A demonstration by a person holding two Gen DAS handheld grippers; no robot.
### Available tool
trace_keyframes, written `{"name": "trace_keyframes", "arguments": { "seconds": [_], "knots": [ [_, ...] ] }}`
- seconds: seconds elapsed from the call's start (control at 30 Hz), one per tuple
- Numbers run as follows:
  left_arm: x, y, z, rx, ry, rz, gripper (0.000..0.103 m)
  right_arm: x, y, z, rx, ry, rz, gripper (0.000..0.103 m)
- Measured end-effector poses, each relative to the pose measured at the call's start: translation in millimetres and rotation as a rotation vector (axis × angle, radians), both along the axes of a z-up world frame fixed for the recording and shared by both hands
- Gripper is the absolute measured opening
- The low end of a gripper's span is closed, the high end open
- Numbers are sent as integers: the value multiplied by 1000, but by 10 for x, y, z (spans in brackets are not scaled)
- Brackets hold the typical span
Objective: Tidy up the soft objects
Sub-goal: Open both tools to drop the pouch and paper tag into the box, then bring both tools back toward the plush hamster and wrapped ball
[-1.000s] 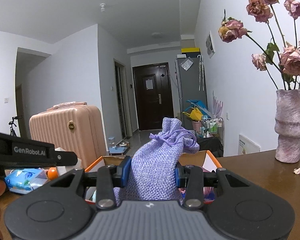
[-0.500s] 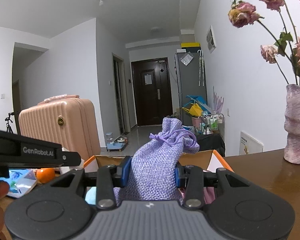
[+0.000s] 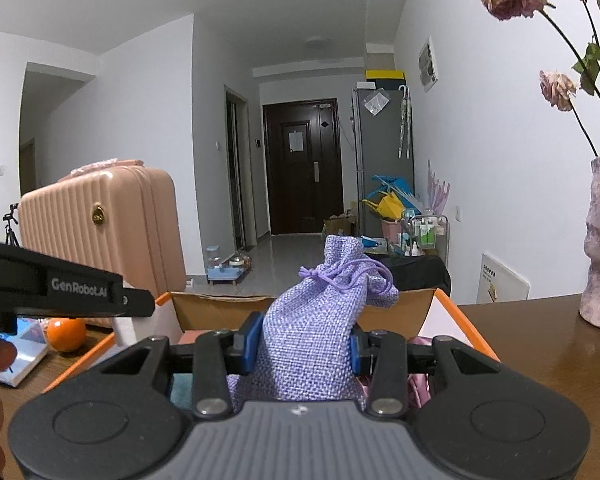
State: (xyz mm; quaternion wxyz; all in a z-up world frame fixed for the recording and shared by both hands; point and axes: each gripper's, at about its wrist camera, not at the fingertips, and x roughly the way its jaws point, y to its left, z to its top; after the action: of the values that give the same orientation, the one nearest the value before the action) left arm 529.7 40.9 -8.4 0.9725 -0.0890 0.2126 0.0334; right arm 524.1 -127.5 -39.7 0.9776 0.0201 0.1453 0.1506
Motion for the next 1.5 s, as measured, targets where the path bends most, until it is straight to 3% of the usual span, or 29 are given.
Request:
{"name": "trace_keyframes", "arguments": {
  "seconds": [0.3,0.4,0.47,0.53,0.6,0.67,0.73,0.83,1.5],
  "knots": [
    [129,55,-118,14,38,1,20,93,7,-63,-14,30,-7,41],
    [130,54,-127,12,42,-15,27,115,27,-73,-23,44,-10,44],
    [129,58,-137,10,47,-15,42,113,24,-83,-21,44,-18,51],
    [123,61,-143,14,40,-8,57,115,15,-81,-13,43,-28,69],
    [110,69,-142,17,33,8,69,102,-2,-83,-8,35,-41,79],
    [97,79,-134,22,23,28,91,94,-14,-82,-6,29,-53,88],
    [78,89,-128,27,14,48,93,96,-20,-90,-2,29,-67,100],
    [46,111,-111,33,-10,83,103,97,-49,-106,3,34,-81,103],
    [31,121,-103,26,-4,99,103,-25,-102,-123,24,22,-64,103]
  ]
}}
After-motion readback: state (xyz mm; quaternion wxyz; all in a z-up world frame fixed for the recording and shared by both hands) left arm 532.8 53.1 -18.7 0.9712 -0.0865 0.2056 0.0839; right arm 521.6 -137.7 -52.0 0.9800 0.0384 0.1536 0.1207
